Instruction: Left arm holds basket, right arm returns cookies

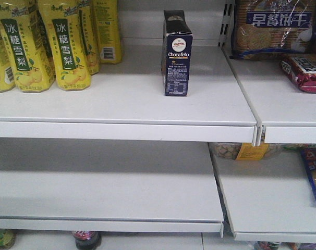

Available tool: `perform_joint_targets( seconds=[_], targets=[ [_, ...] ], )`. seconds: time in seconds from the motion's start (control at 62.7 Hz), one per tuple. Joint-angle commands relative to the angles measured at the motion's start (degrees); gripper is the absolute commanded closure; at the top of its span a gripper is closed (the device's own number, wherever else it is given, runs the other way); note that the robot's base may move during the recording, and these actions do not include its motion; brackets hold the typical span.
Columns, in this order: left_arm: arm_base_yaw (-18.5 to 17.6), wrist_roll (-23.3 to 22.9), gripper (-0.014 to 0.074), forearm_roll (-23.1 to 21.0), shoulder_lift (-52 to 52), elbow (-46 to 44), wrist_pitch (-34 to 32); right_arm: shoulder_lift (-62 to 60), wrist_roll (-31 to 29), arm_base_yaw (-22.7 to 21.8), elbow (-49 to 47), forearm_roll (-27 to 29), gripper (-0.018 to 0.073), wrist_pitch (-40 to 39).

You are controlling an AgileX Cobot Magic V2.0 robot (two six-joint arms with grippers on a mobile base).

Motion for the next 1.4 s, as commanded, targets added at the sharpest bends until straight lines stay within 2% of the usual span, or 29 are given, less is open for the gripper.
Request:
perform_joint_targets(
  seconds=[0.0,0.08,0.239,1.387],
  targets=[
    [-0.03,0.68,0.0603,0.79,-0.69,-1.06,-6.04,-1.01,-0.69,-3.36,1.2,1.46,0.057,-3.99],
    [-0.03,0.68,0.0603,0.79,-0.69,-1.06,-6.04,-1.01,0.99,-4.46,3.74,1.12,0.057,-5.09],
    [-0.03,0.68,0.0603,0.79,-0.69,-1.06,-6.04,-1.01,6.82,-4.74,5.71,-3.52,0.057,-5.76],
    [-0.03,0.68,0.0603,0.79,-0.69,-1.06,-6.04,-1.01,5.34,-4.74,5.71,-3.57,0.057,-5.93]
  ],
)
